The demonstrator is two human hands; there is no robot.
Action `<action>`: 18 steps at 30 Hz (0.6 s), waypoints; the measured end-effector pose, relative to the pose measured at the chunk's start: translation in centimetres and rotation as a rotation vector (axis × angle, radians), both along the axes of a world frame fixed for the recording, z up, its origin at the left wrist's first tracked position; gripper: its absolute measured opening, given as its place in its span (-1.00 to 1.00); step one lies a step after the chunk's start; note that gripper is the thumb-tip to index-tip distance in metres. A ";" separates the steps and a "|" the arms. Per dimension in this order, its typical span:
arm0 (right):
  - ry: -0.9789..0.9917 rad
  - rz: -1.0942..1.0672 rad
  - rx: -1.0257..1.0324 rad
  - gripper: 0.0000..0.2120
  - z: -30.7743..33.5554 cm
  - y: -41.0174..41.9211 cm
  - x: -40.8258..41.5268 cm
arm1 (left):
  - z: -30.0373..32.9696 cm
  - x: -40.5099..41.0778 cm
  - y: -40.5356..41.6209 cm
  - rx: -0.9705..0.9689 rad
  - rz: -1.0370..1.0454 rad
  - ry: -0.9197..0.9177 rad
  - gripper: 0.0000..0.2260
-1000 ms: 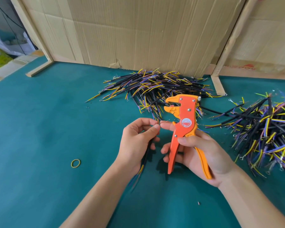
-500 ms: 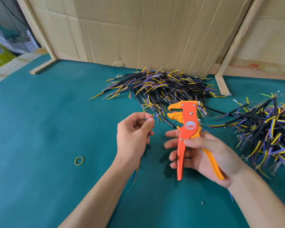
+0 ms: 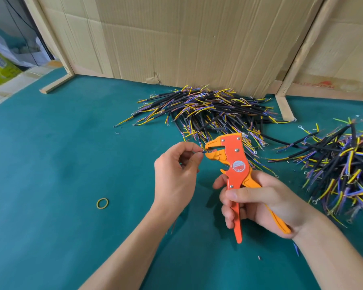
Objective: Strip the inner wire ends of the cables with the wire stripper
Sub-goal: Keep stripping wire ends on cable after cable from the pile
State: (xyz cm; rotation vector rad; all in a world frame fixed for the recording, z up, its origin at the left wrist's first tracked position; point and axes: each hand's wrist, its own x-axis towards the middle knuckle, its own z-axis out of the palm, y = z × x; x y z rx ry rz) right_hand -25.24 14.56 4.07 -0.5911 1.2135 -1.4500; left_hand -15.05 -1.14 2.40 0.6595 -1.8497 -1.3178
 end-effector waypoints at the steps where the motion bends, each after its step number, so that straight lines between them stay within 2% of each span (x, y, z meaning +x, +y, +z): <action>1: 0.000 -0.006 0.000 -0.75 0.0 0.0 0.0 | 0.0 0.0 0.0 -0.001 0.001 0.003 -0.82; 3: -0.001 -0.004 0.000 -0.83 0.1 -0.1 0.1 | 0.1 0.0 0.1 0.009 -0.001 0.011 -0.80; 5: -0.003 -0.018 0.005 -0.83 0.1 -0.2 0.3 | 0.1 -0.1 0.2 0.019 -0.002 0.016 -0.79; 11: 0.049 -0.175 0.035 -0.65 0.0 -0.5 0.5 | 0.1 -0.1 0.3 0.056 -0.024 0.026 -0.77; 16: -0.071 -0.098 -0.029 -0.77 0.0 -0.3 0.2 | -0.1 -0.2 0.2 0.093 -0.011 0.040 -0.82; 18: -0.128 -0.018 -0.053 -0.70 0.0 0.1 -0.2 | -0.1 -0.2 0.1 0.100 0.003 0.041 -0.83</action>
